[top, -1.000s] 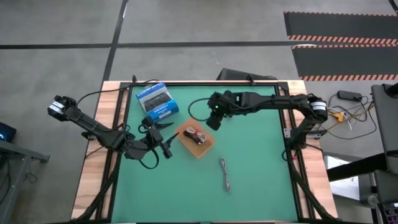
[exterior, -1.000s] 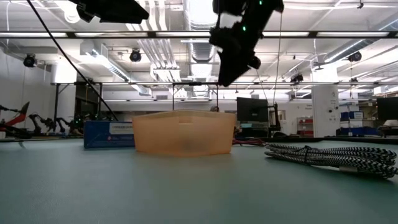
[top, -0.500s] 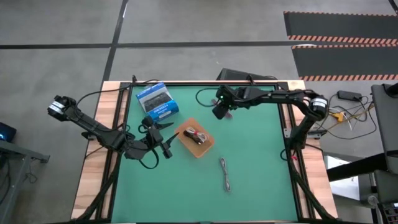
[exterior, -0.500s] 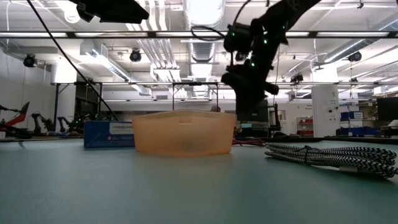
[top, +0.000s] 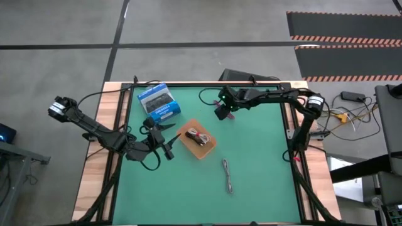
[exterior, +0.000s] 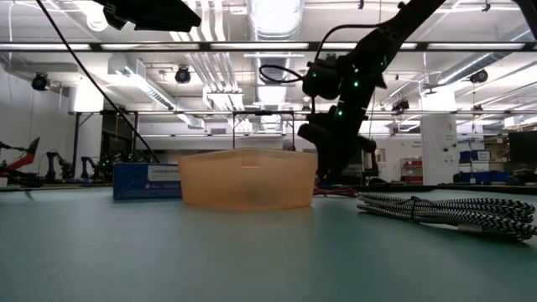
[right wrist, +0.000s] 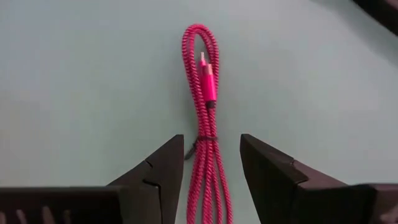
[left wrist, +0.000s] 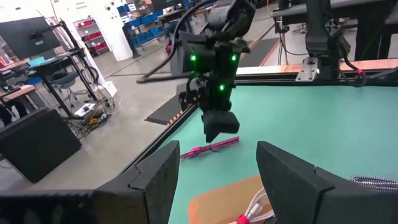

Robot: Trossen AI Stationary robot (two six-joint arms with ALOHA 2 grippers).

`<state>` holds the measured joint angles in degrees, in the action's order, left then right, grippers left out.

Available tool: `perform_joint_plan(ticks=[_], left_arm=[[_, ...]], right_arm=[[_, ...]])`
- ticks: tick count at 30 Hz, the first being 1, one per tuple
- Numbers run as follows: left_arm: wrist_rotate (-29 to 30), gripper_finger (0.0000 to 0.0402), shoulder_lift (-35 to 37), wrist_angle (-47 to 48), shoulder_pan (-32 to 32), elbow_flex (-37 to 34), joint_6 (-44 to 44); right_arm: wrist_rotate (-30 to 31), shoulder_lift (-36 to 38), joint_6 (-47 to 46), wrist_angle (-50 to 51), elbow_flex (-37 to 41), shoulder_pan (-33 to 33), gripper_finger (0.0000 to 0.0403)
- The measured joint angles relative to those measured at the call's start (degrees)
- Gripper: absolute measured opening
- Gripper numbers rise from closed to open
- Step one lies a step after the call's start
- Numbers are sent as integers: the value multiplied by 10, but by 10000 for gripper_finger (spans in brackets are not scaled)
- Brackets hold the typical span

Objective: Pick and place USB-C Cables
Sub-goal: Put the red charger cable into the orange bin

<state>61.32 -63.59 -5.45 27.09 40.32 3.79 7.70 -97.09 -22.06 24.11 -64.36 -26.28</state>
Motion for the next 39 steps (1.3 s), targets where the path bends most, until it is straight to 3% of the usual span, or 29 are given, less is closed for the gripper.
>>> perform_joint_plan(ticks=[25, 39], left_arm=[[0, 199, 0, 0, 0, 0, -1], [0, 199, 0, 0, 0, 0, -1]], right_arm=[[6, -67, 10, -28, 0, 0, 141], [2, -67, 8, -28, 2, 2, 69]])
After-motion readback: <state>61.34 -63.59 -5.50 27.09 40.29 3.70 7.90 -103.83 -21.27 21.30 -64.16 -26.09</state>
